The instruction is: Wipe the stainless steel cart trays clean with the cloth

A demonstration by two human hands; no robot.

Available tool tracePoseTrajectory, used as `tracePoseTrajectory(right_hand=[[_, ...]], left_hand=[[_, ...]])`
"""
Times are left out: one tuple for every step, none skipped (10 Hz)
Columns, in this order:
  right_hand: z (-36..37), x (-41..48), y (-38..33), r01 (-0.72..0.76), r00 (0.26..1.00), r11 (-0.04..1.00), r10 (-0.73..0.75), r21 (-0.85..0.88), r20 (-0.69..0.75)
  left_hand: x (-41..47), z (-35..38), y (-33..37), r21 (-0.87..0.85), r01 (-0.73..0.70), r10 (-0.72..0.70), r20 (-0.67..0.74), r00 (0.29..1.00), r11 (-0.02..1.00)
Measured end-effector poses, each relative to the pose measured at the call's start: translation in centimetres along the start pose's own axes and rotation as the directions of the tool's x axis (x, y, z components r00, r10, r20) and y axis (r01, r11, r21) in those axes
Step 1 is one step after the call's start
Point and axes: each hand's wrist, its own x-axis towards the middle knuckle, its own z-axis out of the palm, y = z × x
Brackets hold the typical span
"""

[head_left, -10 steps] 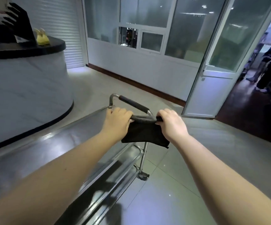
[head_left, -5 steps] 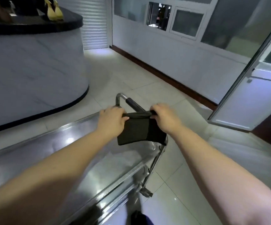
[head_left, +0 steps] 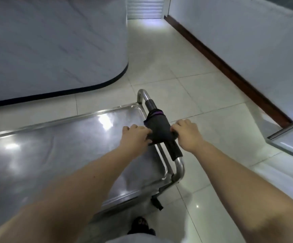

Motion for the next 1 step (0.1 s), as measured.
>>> tracePoseTrajectory(right_hand=[[-0.63, 2.64, -1.46, 0.028, 0.999, 0.986, -0.021, 0.163, -0.044]], left_hand=[[1.00, 0.03, -0.76, -0.024, 0.042, -0.043, -0.031, 0.999, 0.999]])
